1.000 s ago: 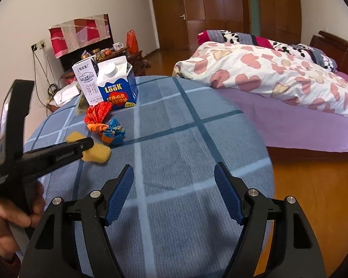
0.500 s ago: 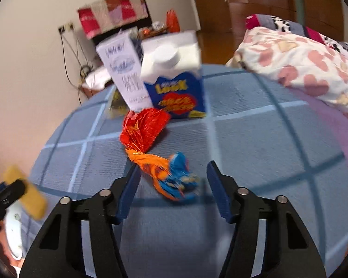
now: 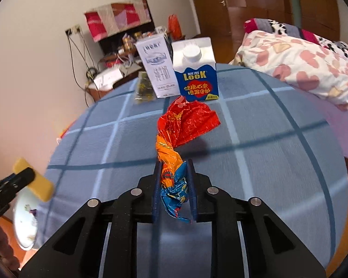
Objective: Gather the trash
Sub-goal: 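Carry the yellow sponge and orange wrapper over the light-blue bowl with both tools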
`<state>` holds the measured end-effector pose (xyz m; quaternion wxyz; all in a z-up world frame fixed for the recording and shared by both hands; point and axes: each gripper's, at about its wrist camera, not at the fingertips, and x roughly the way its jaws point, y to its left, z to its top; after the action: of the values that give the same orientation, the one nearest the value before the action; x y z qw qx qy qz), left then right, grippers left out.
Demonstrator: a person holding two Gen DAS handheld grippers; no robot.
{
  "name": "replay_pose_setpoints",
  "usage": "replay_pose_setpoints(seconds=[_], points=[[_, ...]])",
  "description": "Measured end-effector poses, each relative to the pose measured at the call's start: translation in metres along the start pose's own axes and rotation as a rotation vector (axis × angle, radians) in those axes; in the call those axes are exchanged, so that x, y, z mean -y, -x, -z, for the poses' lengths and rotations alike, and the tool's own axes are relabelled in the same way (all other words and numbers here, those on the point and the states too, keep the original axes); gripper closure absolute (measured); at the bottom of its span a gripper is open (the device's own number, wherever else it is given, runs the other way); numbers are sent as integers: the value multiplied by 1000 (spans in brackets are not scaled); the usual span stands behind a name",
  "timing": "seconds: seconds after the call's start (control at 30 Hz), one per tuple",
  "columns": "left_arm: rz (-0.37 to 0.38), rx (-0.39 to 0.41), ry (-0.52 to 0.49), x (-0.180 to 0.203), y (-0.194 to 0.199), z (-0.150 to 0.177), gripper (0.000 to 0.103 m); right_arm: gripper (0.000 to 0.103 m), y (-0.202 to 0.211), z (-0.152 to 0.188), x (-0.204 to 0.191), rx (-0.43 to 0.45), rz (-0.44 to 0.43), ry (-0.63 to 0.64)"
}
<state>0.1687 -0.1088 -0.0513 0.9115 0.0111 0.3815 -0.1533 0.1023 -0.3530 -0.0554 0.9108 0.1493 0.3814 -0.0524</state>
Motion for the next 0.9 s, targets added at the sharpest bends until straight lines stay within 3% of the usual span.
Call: replay_pose_setpoints(seconds=[0.17, 0.4, 0.9], points=[[-10, 14, -20, -4, 24, 15, 69, 82, 34, 25, -21, 51, 29, -9], [-61, 43, -29, -21, 56, 36, 69, 82, 64, 57, -49, 67, -5, -8], [-153, 47, -9, -67, 90, 65, 69, 82, 89, 98, -122, 54, -87, 102]])
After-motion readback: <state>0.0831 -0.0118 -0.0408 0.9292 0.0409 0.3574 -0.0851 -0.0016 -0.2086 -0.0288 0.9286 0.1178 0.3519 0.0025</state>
